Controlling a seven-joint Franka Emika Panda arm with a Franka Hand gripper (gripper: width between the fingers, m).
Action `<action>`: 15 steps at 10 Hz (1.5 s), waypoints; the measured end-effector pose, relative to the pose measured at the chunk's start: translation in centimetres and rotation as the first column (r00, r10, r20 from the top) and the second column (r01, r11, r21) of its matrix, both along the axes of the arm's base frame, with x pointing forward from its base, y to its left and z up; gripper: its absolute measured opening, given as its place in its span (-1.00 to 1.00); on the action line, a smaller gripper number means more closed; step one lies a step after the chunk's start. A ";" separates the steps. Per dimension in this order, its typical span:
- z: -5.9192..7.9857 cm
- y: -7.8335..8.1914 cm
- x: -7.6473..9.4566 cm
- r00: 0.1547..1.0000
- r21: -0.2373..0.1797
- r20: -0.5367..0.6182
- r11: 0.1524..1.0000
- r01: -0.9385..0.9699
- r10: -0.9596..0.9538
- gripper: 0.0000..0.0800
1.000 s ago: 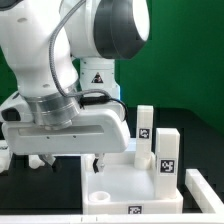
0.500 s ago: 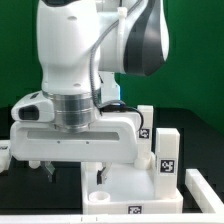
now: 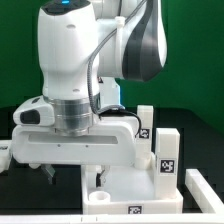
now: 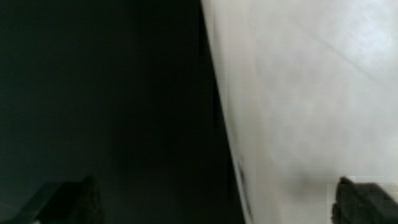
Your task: Assemble desk
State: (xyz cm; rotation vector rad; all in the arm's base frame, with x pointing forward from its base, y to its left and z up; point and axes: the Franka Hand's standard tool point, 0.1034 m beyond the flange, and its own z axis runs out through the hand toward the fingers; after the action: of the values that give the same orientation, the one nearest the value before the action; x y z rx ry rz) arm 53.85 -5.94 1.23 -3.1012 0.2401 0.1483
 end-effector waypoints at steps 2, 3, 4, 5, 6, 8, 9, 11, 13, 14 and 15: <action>0.0 0.0 0.0 1.000 0.000 0.000 1.000 0.001 -0.001 0.40; 0.0 -0.1 0.0 1.000 0.000 0.000 1.000 0.001 -0.001 -0.11; 0.0 -0.1 0.0 1.000 0.000 0.000 1.000 0.001 -0.001 -0.45; 0.0 -0.1 0.0 1.000 0.000 0.000 1.000 0.001 -0.001 -0.45; 0.0 -0.1 0.1 1.000 -0.001 0.002 1.000 0.007 -0.007 -0.84; 0.2 0.4 0.7 1.000 -0.006 0.008 1.000 0.008 -0.008 -0.86; 0.7 0.9 1.8 0.999 -0.006 0.025 0.999 -0.033 0.033 -0.86; 0.9 1.4 2.7 0.970 -0.019 0.041 0.970 -0.240 0.241 -0.86; 0.8 1.4 2.6 0.967 -0.029 0.039 0.968 -0.251 0.252 -0.86; 0.8 1.2 2.6 0.958 -0.030 0.038 0.959 -0.282 0.283 -0.86; 0.8 1.1 2.7 0.929 -0.028 0.036 0.930 -0.368 0.368 -0.86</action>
Offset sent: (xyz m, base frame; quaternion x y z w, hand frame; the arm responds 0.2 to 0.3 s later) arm 0.0000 0.0000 0.0000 0.0000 0.0000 0.0000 1.0000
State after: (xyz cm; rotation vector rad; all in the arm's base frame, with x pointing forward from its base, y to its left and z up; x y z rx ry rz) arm 56.54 -4.84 2.08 -3.1289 -0.3485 0.0890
